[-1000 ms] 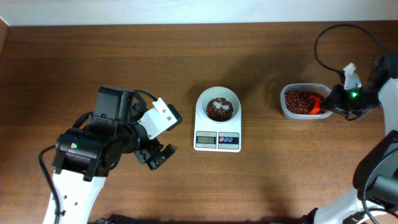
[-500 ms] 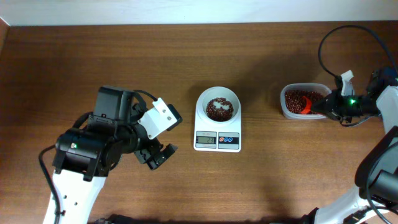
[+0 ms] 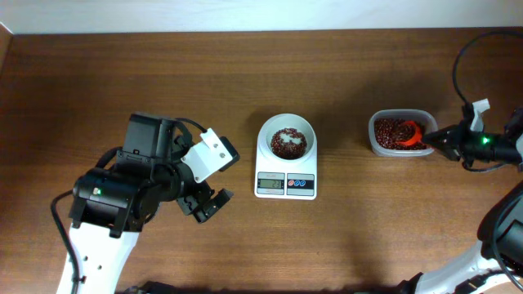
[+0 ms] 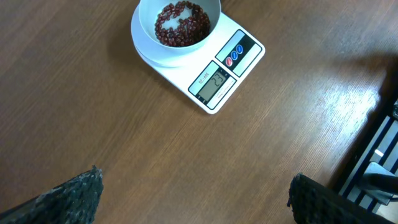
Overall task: Scoop and weigh 50g on scale
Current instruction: 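Dip the scoop into the tub again with right gripper, then carry the filled scoop with right gripper over the scale bowl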
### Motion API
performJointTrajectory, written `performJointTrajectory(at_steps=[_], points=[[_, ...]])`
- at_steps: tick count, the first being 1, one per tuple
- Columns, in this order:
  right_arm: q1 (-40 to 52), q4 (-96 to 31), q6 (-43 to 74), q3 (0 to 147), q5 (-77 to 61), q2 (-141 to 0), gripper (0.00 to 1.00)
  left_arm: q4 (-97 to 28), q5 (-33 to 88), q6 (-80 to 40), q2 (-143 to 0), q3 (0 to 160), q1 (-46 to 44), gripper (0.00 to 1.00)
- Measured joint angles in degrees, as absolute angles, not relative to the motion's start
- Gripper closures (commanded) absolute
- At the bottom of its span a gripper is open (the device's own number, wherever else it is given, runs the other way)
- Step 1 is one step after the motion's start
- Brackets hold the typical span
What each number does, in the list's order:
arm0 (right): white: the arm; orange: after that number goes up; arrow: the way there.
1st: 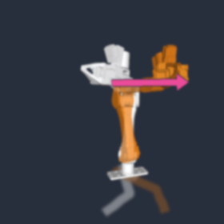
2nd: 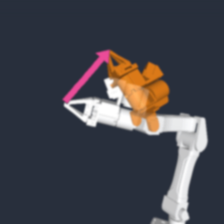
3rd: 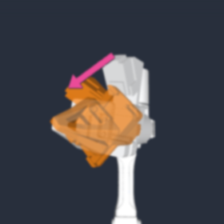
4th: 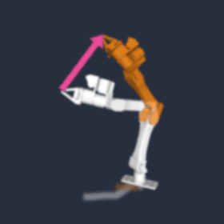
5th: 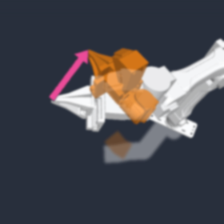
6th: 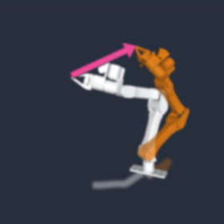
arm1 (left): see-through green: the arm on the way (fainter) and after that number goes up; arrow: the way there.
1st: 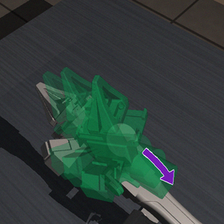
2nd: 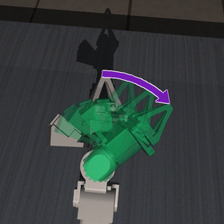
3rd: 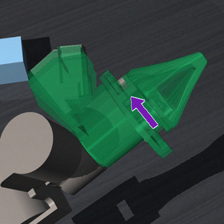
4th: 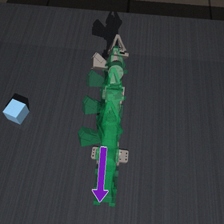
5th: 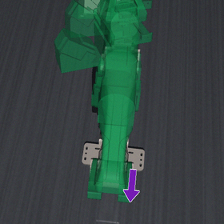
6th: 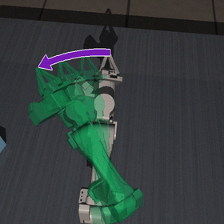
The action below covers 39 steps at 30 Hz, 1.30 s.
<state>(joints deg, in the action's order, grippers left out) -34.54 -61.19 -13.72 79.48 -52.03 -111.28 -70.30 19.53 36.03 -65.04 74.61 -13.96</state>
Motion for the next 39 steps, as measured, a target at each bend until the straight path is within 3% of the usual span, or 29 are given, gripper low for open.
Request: performJointTrajectory(at_steps=[10,22,25,39], points=[[-40.6,-62.98,-16.73,79.46,-57.12,-111.28,0.96,-70.28,19.53,36.03,-65.04,74.61,-13.96,0.01],[-40.4,-64.14,-16.95,79.46,-66.32,-111.28,0.96,-70.28,19.53,36.03,-65.04,74.61,-13.96,0.01],[-38.11,-64.16,-16.93,79.46,-67.53,-111.28,0.96,-70.28,19.53,36.03,-65.04,74.61,-13.96,0.01],[-10.74,-63.16,-16.93,79.46,-72.36,-111.31,0.96,-70.28,19.53,36.03,-65.04,74.61,-13.96,0.01]])
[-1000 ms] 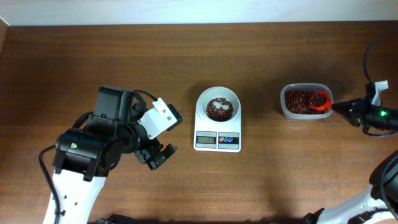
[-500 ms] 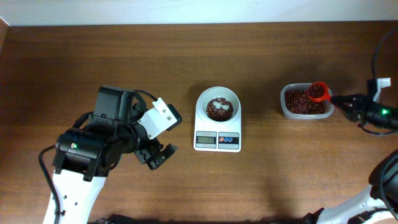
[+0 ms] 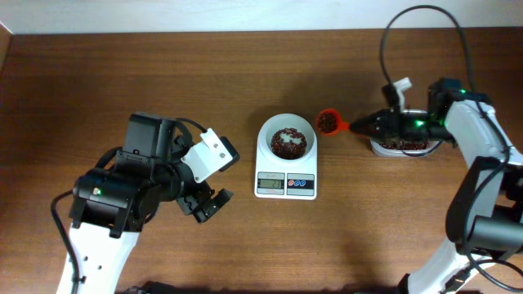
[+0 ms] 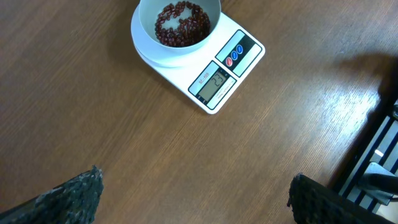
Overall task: Scoop and weigh 50g on scale
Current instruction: 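Carry the filled scoop with right gripper over the scale bowl, then tilt the scoop with right gripper to pour beans gradually into bowl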
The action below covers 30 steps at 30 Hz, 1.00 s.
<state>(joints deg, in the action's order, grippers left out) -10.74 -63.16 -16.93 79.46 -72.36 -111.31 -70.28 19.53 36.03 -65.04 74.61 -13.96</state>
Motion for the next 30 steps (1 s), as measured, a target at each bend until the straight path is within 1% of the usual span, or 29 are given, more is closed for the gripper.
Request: performJointTrajectory(at_steps=[3,8,11,15,18,22,25,28,30], points=[[-7.09,-62.72,-16.91,79.46,-72.4,-111.31,0.96,-70.28,19.53,36.03,-65.04,74.61,-13.96,0.01],[-3.51,-59.57,-16.91,79.44,-72.75,-111.31,0.96,-70.28,19.53,36.03,-65.04,74.61,-13.96,0.01],[-1.39,-54.43,-16.91,79.24,-72.6,-111.31,0.96,-70.28,19.53,36.03,-65.04,74.61,-13.96,0.01],[0.99,-46.92,-16.8,79.13,-67.7,-111.35,0.96,-70.3,19.53,36.03,-65.04,74.61,-13.96,0.01],[1.43,-43.7,-16.86,79.07,-65.36,-111.33,0.96,-70.3,19.53,36.03,-65.04,74.61,-13.96,0.01],[1.45,-42.78,-16.91,79.05,-63.86,-111.35,0.96,-70.28,19.53,36.03,-65.04,74.61,-13.96,0.01],[1.45,-43.03,-17.34,79.05,-67.37,-111.35,0.96,-70.28,19.53,36.03,-65.04,74.61,-13.96,0.01],[1.5,-43.48,-18.15,79.05,-64.88,-111.35,0.96,-70.28,19.53,36.03,-65.04,74.61,-13.96,0.01],[1.5,-43.64,-18.68,79.05,-65.8,-111.35,0.96,-70.28,19.53,36.03,-65.04,74.61,-13.96,0.01]])
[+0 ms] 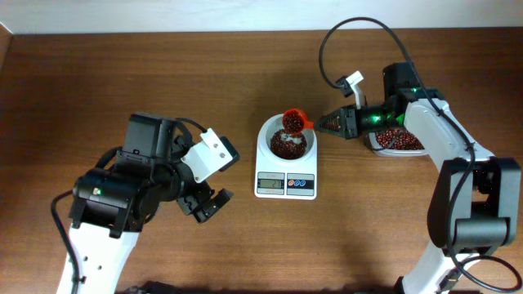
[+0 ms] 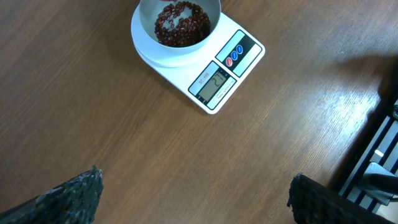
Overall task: Scoop and weigh 50g on scale
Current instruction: 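Tilt the scoop with right gripper to pour beans gradually into bowl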
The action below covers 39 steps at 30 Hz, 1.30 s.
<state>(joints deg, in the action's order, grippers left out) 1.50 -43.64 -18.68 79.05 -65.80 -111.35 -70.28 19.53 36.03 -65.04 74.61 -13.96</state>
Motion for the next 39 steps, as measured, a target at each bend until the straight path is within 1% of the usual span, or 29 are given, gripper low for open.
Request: performJointTrajectory(at_steps=[3,9,13,14,18,19,22,26,31,33,37,39], points=[[1.5,-44.34,-18.35,79.05,-63.64,-111.37,0.96,-70.28,19.53,36.03,-65.04,74.61,-13.96,0.01],[1.56,-45.04,-20.82,79.05,-67.64,-111.42,0.96,-70.28,19.53,36.03,-65.04,74.61,-13.96,0.01],[1.56,-44.95,-20.1,79.05,-66.37,-111.44,0.96,-70.28,19.53,36.03,-65.04,74.61,-13.96,0.01],[1.54,-44.99,-19.14,79.05,-63.2,-111.46,0.96,-70.28,19.53,36.03,-65.04,74.61,-13.96,0.01],[1.54,-45.15,-16.51,79.05,-61.52,-111.5,0.96,-70.28,19.53,36.03,-65.04,74.61,-13.96,0.01],[1.54,-45.21,-16.45,79.05,-61.67,-111.5,0.96,-70.28,19.53,36.03,-65.04,74.61,-13.96,0.01],[1.56,-45.65,-18.33,79.05,-67.83,-111.5,0.96,-70.28,19.53,36.03,-65.04,74.61,-13.96,0.01],[1.65,-45.8,-16.38,79.05,-60.73,-111.5,0.96,-70.28,19.53,36.03,-65.04,74.61,-13.96,0.01],[1.65,-45.78,-15.46,79.05,-59.75,-111.5,0.96,-70.28,19.53,36.03,-65.04,74.61,-13.96,0.01],[1.65,-45.78,-17.17,79.02,-65.04,-111.5,0.96,-70.28,19.53,36.03,-65.04,74.61,-13.96,0.01],[1.67,-46.76,-16.47,79.0,-59.29,-111.5,0.96,-70.28,19.53,36.05,-65.04,74.61,-13.96,0.01],[1.67,-46.7,-16.38,79.0,-58.5,-111.5,0.96,-70.28,19.53,36.03,-65.04,74.61,-13.96,0.01]])
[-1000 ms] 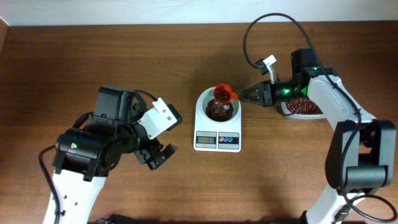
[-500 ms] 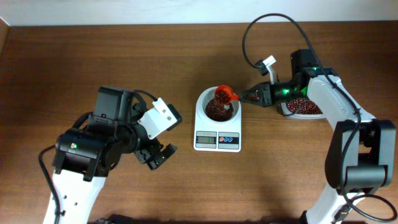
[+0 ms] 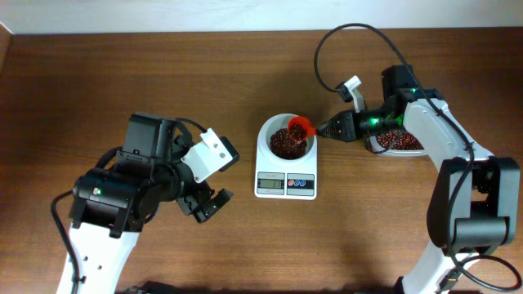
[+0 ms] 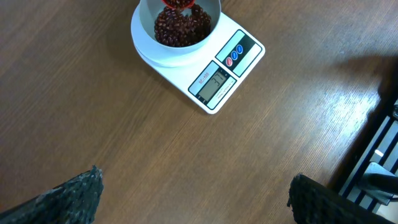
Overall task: Scoop and weigh 50g on scale
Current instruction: 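Tilt the scoop with right gripper to pour beans gradually into bowl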
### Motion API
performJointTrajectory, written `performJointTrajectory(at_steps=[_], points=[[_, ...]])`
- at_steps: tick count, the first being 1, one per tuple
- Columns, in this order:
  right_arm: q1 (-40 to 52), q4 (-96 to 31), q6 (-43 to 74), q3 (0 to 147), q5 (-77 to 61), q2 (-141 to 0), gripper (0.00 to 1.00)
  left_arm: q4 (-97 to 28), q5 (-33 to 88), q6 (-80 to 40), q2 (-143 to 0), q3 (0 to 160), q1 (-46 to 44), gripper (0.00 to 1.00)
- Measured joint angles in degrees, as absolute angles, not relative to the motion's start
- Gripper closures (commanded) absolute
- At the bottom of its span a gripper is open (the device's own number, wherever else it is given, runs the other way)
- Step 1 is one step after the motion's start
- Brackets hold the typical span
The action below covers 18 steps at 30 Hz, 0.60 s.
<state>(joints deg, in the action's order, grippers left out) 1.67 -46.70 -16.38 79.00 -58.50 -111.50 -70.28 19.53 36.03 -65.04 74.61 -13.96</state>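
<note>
A white scale (image 3: 286, 184) stands mid-table with a white bowl (image 3: 265, 137) of dark red beans on it; its display (image 4: 214, 84) shows in the left wrist view. My right gripper (image 3: 337, 127) is shut on the handle of an orange scoop (image 3: 301, 128), which is tilted over the bowl's right rim with its inside looking empty. Beans fall into the bowl (image 4: 144, 18) in the left wrist view. My left gripper (image 3: 210, 205) hangs open over bare table left of the scale, nothing between its fingers (image 4: 74, 196).
A clear tub of beans (image 3: 398, 144) stands to the right of the scale, partly under my right arm. A black cable loops above the right arm. The table's dark edge structure shows at the right of the left wrist view.
The scoop has tipped further and dropped slightly toward the bowl's right rim; its beans have gone into the bowl. My left arm has not moved.
My right gripper held the scoop in the bean tub, full of beans. Then the loaded scoop hung between tub and scale. Then it was tilted over the bowl, and now it looks empty over the rim, with more beans in the bowl.
</note>
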Motion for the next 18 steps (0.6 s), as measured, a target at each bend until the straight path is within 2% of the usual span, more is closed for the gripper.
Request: performJointTrajectory(at_steps=[5,11,15,18], points=[[1.65,-46.7,-18.5,78.98,-64.77,-111.5,0.96,-70.28,19.53,36.03,-65.04,74.61,-13.96,0.01],[1.65,-47.13,-16.43,78.98,-57.89,-111.5,0.96,-70.28,19.53,36.03,-65.04,74.61,-13.96,0.01],[1.65,-47.13,-18.26,78.96,-63.9,-111.5,0.96,-70.28,19.53,36.03,-65.04,74.61,-13.96,0.01],[1.65,-48.03,-16.84,78.94,-58.02,-111.5,0.96,-70.28,19.53,36.03,-65.04,74.61,-13.96,0.01]])
